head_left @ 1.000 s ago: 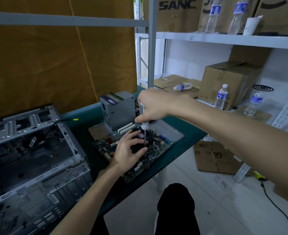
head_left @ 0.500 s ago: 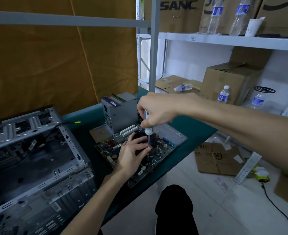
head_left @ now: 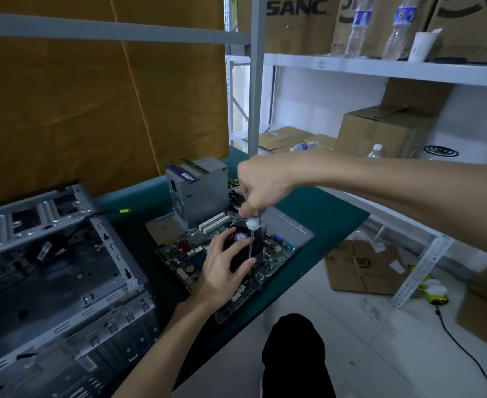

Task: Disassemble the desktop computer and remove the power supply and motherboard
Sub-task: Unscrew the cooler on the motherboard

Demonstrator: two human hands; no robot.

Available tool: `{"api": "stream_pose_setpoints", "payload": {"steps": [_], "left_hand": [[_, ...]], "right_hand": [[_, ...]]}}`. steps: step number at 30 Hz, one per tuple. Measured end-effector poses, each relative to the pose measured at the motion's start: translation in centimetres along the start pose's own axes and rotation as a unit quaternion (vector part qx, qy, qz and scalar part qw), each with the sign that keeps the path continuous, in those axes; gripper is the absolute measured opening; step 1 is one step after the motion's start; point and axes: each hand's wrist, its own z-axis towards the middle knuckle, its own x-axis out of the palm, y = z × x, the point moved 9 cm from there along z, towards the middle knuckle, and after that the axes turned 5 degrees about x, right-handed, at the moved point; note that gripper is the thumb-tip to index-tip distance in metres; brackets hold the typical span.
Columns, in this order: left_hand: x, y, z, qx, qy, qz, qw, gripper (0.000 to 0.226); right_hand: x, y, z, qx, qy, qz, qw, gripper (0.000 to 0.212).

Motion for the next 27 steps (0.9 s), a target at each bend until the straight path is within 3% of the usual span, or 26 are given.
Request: {"api": "stream_pose_setpoints", "payload": {"steps": [5, 7, 9, 13, 15, 22, 27], "left_hand": [[0.0, -0.3, 0.0, 0.004, 0.009, 0.003, 1.0, 0.042], [-0.1, -0.4, 0.0, 0.005, 0.011, 0.005, 1.0, 0.043], [-0.1, -0.5, 0.0, 0.01, 0.011, 0.009, 1.0, 0.043], [-0.1, -0.3, -0.1, 0.016, 0.008, 0.01, 1.0, 0.044], [0.0, -0.1, -0.1, 0.019, 0.009, 0.009, 1.0, 0.044], [0.2, 0.1, 0.0, 0.015, 0.01, 0.012, 1.0, 0.044], [0.1, 0.0, 0.0, 0.004, 0.016, 0.002, 1.0, 0.043]], "right_hand": [[0.1, -0.5, 0.3, 0.035, -0.057, 0.011, 0.998, 0.044], [0.2, -0.4, -0.2, 0.026, -0.038, 0.009, 0.999, 0.04], [0.4, 0.1, -1.1, -0.012, -0.01, -0.028, 0.999, 0.038], [-0.2, 1.9, -2.8, -0.137, -0.066, -0.096, 0.984, 0.034], [-0.2, 2.6, -3.2, -0.158, -0.089, -0.112, 0.977, 0.033], [-0.5, 1.2, -3.1, -0.086, -0.13, -0.076, 0.985, 0.043], [-0.1, 0.4, -2.0, 0.004, -0.078, -0.051, 0.996, 0.044]]}}
